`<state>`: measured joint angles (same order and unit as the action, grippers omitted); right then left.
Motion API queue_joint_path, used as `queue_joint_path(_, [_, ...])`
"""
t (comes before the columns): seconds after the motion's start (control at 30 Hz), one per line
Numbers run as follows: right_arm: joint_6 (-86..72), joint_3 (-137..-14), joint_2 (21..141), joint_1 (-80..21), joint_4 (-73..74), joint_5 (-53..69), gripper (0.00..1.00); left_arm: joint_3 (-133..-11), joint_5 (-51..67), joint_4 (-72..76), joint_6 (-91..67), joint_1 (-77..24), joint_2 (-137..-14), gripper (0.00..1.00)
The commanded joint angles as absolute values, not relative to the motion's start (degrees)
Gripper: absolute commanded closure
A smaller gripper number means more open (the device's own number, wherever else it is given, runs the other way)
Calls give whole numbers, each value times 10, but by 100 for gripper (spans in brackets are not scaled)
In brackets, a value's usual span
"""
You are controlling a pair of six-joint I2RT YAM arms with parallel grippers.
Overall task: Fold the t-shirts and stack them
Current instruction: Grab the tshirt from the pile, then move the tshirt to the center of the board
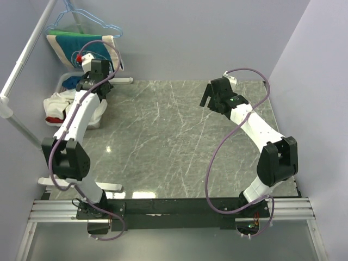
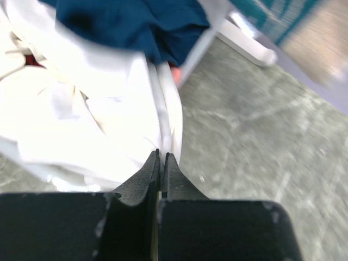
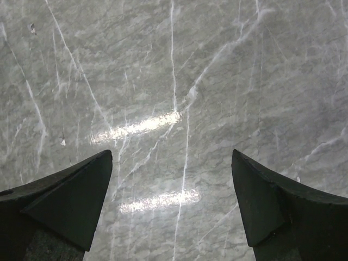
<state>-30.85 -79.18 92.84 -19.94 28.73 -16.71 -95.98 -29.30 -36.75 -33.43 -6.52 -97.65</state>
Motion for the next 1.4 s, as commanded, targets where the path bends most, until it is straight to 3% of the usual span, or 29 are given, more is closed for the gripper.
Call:
queue_joint_path(0.0, [-309, -795, 897, -195, 272, -164, 4, -961, -308, -374, -342, -104, -885, 99])
queue_joint_path(0.27, [-316, -771, 851, -196, 262, -149, 4, -997, -400, -364, -330, -105, -807, 99])
queue_joint_path(0.5, [-322, -741, 828, -196, 253, -144, 4, -1038, -280, -292, -286, -127, -804, 99])
queue_joint_path(0.83, [-328, -731, 809, -196, 247, -157, 4, -1221, -275, -251, -204, -211, -895, 99])
queue_joint_path(1.07, [-340, -726, 801, -190, 242, -166, 4, -1237, -254, -168, -92, -349, -910, 99])
queue_joint_path(1.37, [-397, -688, 759, -159, 244, -217, 5, -1260, -324, -126, 27, -516, -969, 99])
